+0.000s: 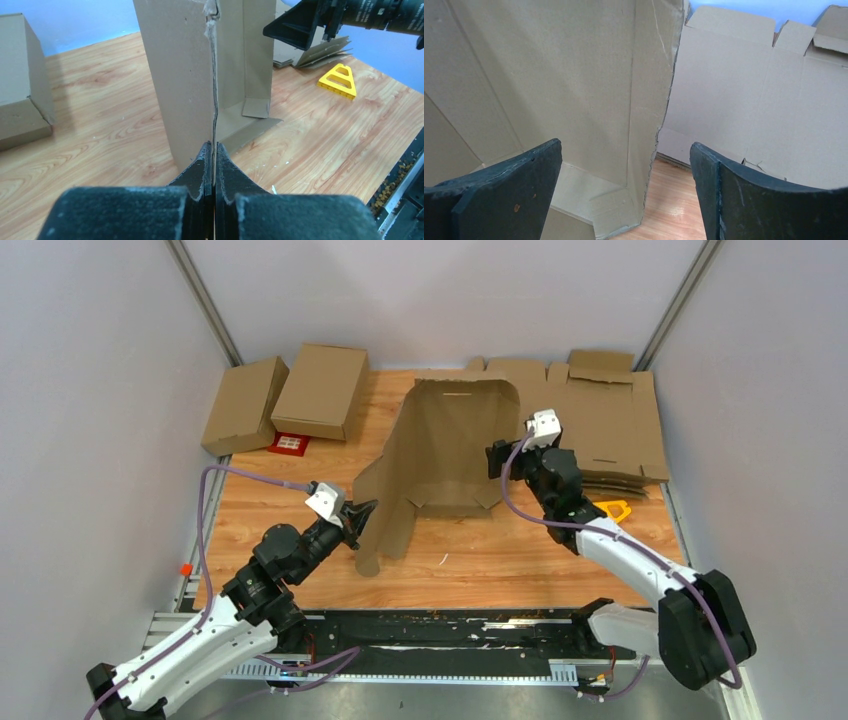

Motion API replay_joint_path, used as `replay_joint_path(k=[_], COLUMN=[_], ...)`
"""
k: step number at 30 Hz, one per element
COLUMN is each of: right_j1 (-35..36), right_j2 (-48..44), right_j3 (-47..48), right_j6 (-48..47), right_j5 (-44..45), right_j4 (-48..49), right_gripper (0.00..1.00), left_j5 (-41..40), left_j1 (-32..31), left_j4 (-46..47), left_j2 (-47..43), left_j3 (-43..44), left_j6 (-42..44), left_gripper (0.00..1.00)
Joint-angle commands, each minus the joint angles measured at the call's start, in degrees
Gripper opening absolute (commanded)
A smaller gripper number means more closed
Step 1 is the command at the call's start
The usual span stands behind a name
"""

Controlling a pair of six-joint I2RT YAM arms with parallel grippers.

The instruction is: Fold the paper box

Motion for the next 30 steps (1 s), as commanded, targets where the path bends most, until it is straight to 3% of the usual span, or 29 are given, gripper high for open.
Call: replay_joint_path(k=[1,6,13,17,22,26,30], right_j1=[-0.59,-3.05,-11.52,-11.69,-11.56,-11.6,-11.43], right_j2=[-4.24,-6.27,-3.35,0.98,5.79,9.4,10.3], right_j3=[3.34,4.21,7.3,11.35,13.8,16.32,16.51], right_j6=[0.84,2.83,8.41,7.97,8.16,8.85,9.53], right_j5=[-1.14,-2.24,-16.65,-18.62,-19.37,-20.05,-20.35], right_j4=[-5.93,-8.57,-8.84,-9.79,-5.89,-5.39,-5.63], right_gripper=[1.0,1.0,0.97,0.95,0.85,0.62,0.22], left_j5=[0.54,0.2,0.15,0.19,0.28,-0.17,-1.79], left_j1=[-0.15,-0.16,-0.16,-0.13,-0.15,-0.2,-0.11], left_j4=[0.2,0.11,0.34,0.29,0.41,0.39,0.76], left_j2=[0.19,0.1,0.36,0.22,0.27,0.25,0.0], left_j3=[1.23,1.28,1.21,1.21,1.12,1.12,0.91], left_j6=[1.6,1.33,1.33,1.26,1.11,0.91,0.24], left_gripper=[0.0,0.0,0.0,0.0,0.0,0.0,0.0])
